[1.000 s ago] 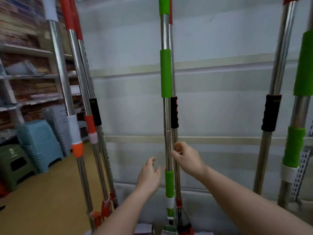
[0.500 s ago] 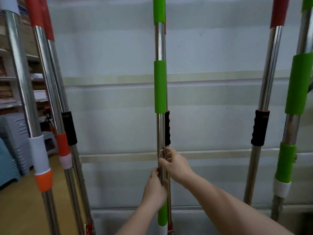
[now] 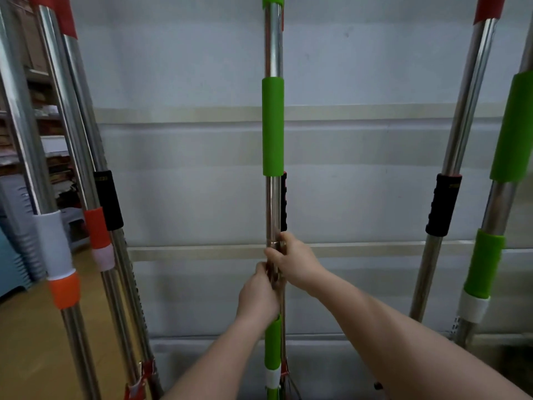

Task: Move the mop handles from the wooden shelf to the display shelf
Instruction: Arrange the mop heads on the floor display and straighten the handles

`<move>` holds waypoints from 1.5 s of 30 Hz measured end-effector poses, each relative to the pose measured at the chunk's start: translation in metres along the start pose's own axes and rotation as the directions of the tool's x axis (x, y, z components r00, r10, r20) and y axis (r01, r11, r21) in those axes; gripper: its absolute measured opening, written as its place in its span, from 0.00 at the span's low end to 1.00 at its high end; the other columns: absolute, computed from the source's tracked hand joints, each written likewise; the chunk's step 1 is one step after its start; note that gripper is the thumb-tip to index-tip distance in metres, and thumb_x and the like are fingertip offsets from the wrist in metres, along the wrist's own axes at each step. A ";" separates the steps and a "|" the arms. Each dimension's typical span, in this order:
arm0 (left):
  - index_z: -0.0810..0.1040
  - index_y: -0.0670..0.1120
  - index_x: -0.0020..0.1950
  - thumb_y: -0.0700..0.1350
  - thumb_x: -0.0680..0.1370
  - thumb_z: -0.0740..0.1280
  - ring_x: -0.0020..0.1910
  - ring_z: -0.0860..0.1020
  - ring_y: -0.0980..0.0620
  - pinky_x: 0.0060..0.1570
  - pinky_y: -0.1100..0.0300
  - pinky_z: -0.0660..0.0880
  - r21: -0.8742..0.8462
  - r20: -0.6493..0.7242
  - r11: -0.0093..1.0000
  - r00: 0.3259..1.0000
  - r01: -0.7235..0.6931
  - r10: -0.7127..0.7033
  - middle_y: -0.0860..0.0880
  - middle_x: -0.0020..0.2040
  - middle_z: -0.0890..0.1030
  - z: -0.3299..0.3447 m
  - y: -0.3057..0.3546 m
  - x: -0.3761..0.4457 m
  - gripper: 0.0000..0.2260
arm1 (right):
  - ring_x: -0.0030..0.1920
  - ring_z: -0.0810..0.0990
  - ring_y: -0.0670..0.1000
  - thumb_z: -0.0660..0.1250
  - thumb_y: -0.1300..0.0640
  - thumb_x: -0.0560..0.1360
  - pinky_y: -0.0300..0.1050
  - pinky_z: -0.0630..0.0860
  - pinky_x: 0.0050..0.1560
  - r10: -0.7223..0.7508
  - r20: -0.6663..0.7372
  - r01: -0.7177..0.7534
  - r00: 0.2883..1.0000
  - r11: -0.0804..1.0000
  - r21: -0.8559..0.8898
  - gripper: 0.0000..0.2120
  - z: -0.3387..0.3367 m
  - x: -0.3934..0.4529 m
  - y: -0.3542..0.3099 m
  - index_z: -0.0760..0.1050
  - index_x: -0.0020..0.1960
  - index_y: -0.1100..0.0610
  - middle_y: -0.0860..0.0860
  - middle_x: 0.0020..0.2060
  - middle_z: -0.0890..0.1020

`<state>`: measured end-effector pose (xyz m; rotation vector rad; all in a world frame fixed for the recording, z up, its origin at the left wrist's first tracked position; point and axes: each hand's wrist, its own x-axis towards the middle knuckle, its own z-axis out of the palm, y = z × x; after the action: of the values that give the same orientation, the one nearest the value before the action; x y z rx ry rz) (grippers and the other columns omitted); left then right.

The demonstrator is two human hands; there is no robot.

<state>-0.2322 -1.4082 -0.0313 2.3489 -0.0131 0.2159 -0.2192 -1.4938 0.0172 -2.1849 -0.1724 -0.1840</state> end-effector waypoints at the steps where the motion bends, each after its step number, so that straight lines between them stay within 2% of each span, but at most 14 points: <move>1: 0.67 0.45 0.61 0.48 0.79 0.59 0.53 0.77 0.41 0.47 0.53 0.73 0.010 0.005 1.000 1.000 -0.005 0.005 0.43 0.54 0.79 0.000 0.002 -0.001 0.13 | 0.51 0.76 0.53 0.61 0.54 0.77 0.41 0.67 0.46 -0.009 0.002 0.009 1.000 1.000 -0.009 0.15 -0.002 -0.002 0.001 0.70 0.62 0.57 0.54 0.50 0.79; 7: 0.67 0.44 0.59 0.48 0.80 0.57 0.55 0.76 0.38 0.43 0.54 0.68 0.083 0.037 0.994 0.997 -0.068 0.065 0.40 0.54 0.79 -0.002 0.008 -0.010 0.11 | 0.44 0.76 0.52 0.65 0.55 0.75 0.46 0.73 0.49 -0.050 -0.025 0.051 0.998 0.998 0.040 0.11 -0.009 -0.014 0.008 0.74 0.56 0.57 0.51 0.42 0.79; 13: 0.65 0.45 0.62 0.48 0.80 0.56 0.55 0.76 0.38 0.42 0.55 0.66 0.130 0.062 0.985 0.993 -0.112 0.105 0.40 0.54 0.79 -0.003 0.009 -0.023 0.12 | 0.51 0.79 0.56 0.67 0.54 0.74 0.51 0.75 0.56 -0.095 -0.045 0.097 0.994 0.995 0.031 0.14 -0.014 -0.030 0.009 0.74 0.58 0.57 0.51 0.43 0.79; 20: 0.63 0.45 0.65 0.48 0.80 0.56 0.55 0.76 0.38 0.42 0.56 0.66 0.150 0.090 0.976 0.986 -0.156 0.143 0.40 0.55 0.79 0.000 0.012 -0.024 0.15 | 0.47 0.80 0.53 0.67 0.53 0.74 0.46 0.76 0.52 -0.105 -0.069 0.108 0.992 0.994 0.030 0.13 -0.018 -0.033 0.016 0.73 0.58 0.54 0.50 0.41 0.79; 22: 0.63 0.45 0.66 0.49 0.80 0.56 0.56 0.76 0.38 0.43 0.56 0.66 0.149 0.087 0.975 0.984 -0.165 0.154 0.41 0.56 0.79 0.003 0.013 -0.021 0.16 | 0.47 0.80 0.53 0.67 0.53 0.74 0.47 0.76 0.53 -0.101 -0.076 0.104 0.992 0.994 0.032 0.13 -0.020 -0.031 0.017 0.74 0.58 0.54 0.50 0.41 0.80; 31: 0.62 0.46 0.68 0.49 0.80 0.57 0.56 0.76 0.38 0.44 0.55 0.67 0.114 0.086 0.982 0.987 -0.147 0.138 0.41 0.56 0.79 0.011 0.014 -0.002 0.17 | 0.50 0.81 0.55 0.66 0.57 0.75 0.51 0.78 0.54 -0.055 -0.050 0.060 0.997 0.992 0.110 0.15 -0.020 -0.013 0.022 0.73 0.61 0.55 0.53 0.45 0.81; 41: 0.63 0.45 0.66 0.48 0.80 0.57 0.55 0.77 0.40 0.42 0.57 0.66 0.098 0.069 0.987 0.991 -0.124 0.118 0.41 0.56 0.79 0.016 0.021 0.003 0.15 | 0.50 0.81 0.55 0.66 0.58 0.74 0.55 0.76 0.56 -0.049 -0.046 0.054 0.998 0.991 0.120 0.12 -0.021 -0.004 0.027 0.75 0.57 0.54 0.52 0.44 0.81; 45: 0.63 0.46 0.66 0.47 0.80 0.56 0.52 0.77 0.41 0.41 0.57 0.68 0.039 0.100 0.995 0.991 -0.089 0.085 0.42 0.54 0.79 0.018 0.023 0.000 0.15 | 0.47 0.80 0.53 0.66 0.56 0.74 0.52 0.77 0.54 -0.043 -0.044 0.048 0.998 0.991 0.127 0.12 -0.022 -0.006 0.028 0.75 0.57 0.52 0.51 0.43 0.81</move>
<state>-0.2308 -1.4365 -0.0277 2.4027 -0.1606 0.1448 -0.2214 -1.5281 0.0064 -2.0490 -0.2058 -0.2369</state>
